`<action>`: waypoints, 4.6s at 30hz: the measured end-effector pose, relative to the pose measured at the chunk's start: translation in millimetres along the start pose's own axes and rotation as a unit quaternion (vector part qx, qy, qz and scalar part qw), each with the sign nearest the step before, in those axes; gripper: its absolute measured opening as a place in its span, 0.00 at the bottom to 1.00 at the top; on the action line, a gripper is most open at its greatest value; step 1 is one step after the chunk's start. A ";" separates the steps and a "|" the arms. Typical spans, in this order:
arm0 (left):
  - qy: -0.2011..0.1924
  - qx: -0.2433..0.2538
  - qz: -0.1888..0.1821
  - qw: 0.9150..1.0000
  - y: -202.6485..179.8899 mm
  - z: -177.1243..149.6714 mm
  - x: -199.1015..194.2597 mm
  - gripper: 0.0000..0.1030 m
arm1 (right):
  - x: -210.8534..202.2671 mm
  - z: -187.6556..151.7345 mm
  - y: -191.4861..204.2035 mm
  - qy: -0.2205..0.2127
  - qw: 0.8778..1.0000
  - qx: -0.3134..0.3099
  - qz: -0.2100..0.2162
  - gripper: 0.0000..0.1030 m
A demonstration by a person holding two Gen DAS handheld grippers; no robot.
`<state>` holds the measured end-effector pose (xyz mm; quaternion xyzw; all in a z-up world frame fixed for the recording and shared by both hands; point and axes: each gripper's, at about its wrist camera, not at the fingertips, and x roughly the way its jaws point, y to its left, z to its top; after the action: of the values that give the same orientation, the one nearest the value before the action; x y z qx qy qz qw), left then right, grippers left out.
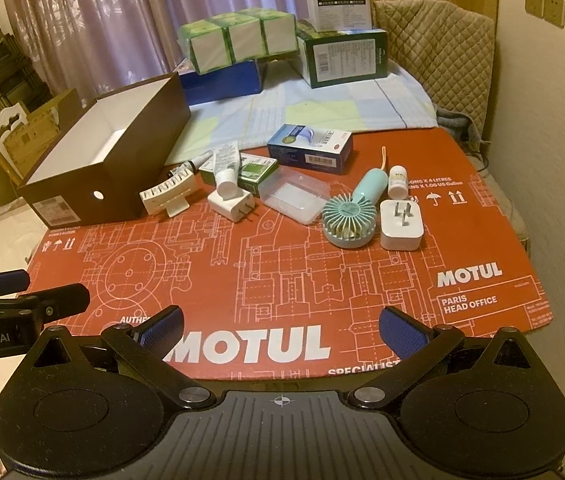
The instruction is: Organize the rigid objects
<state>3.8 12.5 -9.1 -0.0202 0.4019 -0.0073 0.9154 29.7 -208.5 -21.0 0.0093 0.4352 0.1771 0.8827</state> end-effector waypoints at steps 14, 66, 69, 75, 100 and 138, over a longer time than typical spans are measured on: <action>0.003 -0.001 0.000 1.000 -1.0 2.9 0.4 0.88 | 2.0 2.9 1.5 0.001 1.000 -0.001 0.000 0.98; 0.024 0.061 -0.060 0.996 37.3 46.2 84.9 0.82 | 43.1 31.0 -12.1 -0.003 0.997 0.062 -0.036 0.98; 0.023 0.080 -0.072 0.994 40.2 53.1 98.7 0.80 | 49.6 32.9 -17.3 -0.008 0.996 0.077 -0.041 0.98; 0.026 0.120 -0.097 0.988 48.1 69.0 125.1 0.75 | 67.0 39.2 -22.8 -0.019 0.992 0.107 -0.056 0.98; 0.050 0.152 -0.029 0.987 40.9 108.8 217.2 0.49 | 136.0 104.5 -42.3 -0.012 0.997 0.069 -0.012 0.98; 0.085 0.003 0.004 0.996 54.0 103.4 225.6 0.23 | 170.5 127.2 -51.3 0.016 0.999 0.008 0.044 0.98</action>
<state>232.5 63.0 -107.4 -0.0147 0.4783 -0.0066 0.8780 238.7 -184.3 -81.1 0.0327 0.4494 0.2121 0.8672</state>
